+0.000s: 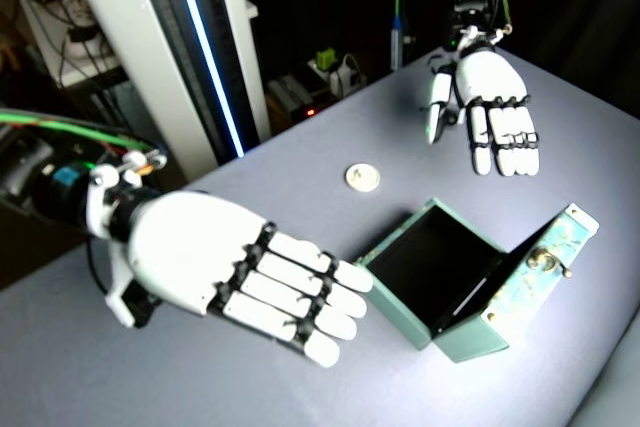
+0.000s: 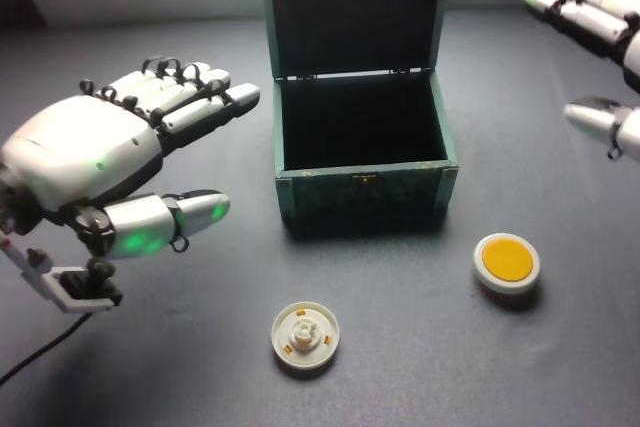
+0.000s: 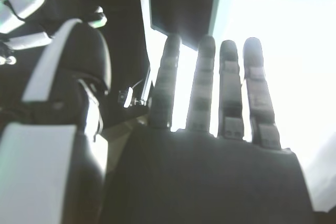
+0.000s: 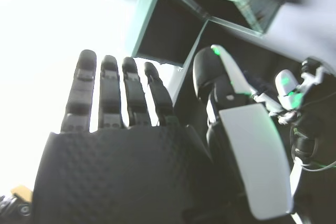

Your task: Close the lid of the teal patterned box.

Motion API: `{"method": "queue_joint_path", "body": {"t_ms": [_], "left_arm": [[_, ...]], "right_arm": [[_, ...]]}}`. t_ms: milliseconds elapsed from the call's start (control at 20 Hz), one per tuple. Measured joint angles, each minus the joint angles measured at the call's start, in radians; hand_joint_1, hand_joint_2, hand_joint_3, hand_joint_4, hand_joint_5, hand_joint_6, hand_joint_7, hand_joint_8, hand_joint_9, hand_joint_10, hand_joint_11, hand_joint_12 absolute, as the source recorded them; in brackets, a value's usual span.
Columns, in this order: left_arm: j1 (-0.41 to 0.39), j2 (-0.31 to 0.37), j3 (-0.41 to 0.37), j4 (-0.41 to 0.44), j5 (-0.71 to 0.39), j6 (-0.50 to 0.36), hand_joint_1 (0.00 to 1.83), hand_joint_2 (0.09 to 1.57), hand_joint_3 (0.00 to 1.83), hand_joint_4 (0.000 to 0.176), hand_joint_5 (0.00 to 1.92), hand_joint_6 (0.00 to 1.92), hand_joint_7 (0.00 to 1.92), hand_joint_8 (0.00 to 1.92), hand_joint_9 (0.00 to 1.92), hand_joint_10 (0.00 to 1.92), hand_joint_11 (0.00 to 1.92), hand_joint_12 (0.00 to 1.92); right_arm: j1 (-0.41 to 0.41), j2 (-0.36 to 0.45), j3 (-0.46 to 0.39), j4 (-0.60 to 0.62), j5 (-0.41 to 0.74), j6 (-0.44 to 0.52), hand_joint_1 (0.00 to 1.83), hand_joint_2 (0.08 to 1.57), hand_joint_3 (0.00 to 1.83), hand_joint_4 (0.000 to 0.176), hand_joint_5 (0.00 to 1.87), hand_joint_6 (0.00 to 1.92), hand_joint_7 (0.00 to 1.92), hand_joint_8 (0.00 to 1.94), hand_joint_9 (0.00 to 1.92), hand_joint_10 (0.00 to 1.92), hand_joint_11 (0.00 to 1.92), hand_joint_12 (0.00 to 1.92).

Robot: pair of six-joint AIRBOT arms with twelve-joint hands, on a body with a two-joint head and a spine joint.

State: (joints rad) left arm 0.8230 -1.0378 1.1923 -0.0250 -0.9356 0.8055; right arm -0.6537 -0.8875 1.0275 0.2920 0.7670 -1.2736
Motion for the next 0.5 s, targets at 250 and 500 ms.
{"method": "queue_joint_path", "body": {"t_ms": [250, 500], "left_arm": [[-0.047, -0.056, 0.045, 0.021, 0.035, -0.026, 0.18, 1.38, 0.00, 0.083, 0.00, 0.00, 0.00, 0.00, 0.00, 0.00, 0.00, 0.37], [-0.110, -0.116, 0.093, 0.058, 0.074, -0.055, 0.21, 1.37, 0.00, 0.071, 0.02, 0.01, 0.00, 0.00, 0.01, 0.00, 0.00, 0.42]], "right_arm": [[0.128, -0.066, 0.084, 0.001, -0.060, 0.000, 0.42, 1.48, 0.00, 0.000, 0.00, 0.00, 0.00, 0.00, 0.00, 0.04, 0.00, 1.70], [0.233, -0.137, 0.184, 0.030, -0.124, 0.000, 0.11, 1.50, 0.00, 0.000, 0.00, 0.00, 0.00, 0.00, 0.00, 0.19, 0.00, 1.81]]}}
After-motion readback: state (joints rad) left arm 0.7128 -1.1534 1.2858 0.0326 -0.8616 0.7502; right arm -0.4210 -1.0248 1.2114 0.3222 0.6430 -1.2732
